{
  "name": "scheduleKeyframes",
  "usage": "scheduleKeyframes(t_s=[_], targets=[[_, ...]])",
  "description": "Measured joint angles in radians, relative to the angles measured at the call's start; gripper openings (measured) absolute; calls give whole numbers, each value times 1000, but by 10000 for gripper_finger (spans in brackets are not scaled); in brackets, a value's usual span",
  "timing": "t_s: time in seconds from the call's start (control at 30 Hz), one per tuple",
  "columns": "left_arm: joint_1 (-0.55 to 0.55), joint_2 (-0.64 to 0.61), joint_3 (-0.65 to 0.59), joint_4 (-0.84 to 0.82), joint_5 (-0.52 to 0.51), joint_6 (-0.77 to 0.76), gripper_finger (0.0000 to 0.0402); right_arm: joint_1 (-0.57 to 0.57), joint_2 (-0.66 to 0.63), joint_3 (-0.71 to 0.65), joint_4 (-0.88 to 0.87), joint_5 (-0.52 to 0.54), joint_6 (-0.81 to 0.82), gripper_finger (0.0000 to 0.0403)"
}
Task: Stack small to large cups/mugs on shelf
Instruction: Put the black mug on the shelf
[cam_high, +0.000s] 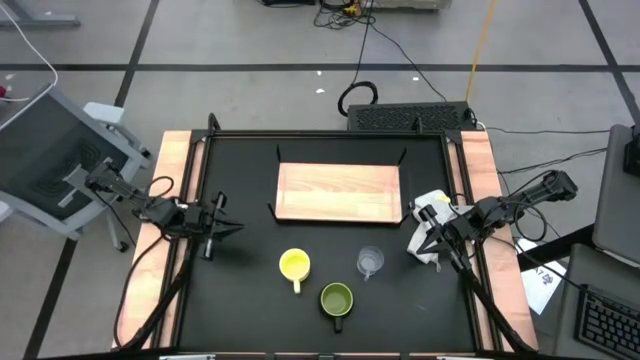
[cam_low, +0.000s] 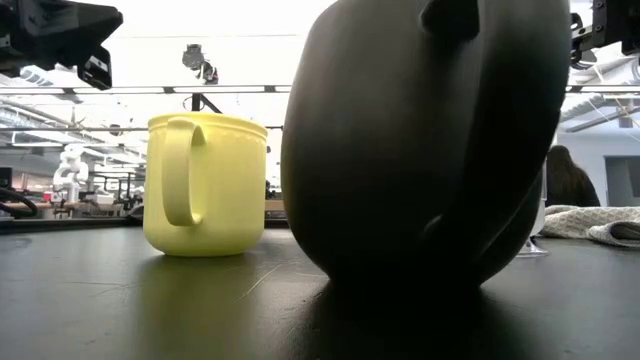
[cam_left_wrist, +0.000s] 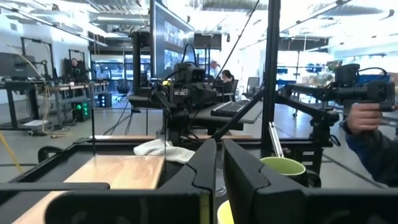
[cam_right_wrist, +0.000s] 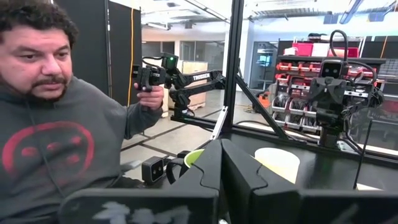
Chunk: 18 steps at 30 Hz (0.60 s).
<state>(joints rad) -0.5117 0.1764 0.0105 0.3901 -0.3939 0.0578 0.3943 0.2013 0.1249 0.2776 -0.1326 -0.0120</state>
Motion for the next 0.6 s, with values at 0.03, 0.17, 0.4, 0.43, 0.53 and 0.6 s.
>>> scheduleKeyframes(t_s=[0.03, 0.17, 0.4, 0.43, 0.53, 0.6], targets=[[0, 0, 0, 0, 0, 0, 31, 0, 0, 0, 0, 0, -6, 0], [0, 0, 0, -6, 0, 0, 31, 0, 0, 0, 0, 1, -34, 0], [0, 0, 0, -5, 0, 7, 8, 0, 0, 0, -1, 1, -4, 0], [0, 0, 0, -5, 0, 5, 5, 0, 0, 0, -2, 1, -4, 0], [0, 0, 0, -6, 0, -8, 4, 0, 0, 0, -6, 1, -7, 0], [0, 0, 0, -7, 0, -15, 2, 0, 0, 0, -6, 1, -15, 0]])
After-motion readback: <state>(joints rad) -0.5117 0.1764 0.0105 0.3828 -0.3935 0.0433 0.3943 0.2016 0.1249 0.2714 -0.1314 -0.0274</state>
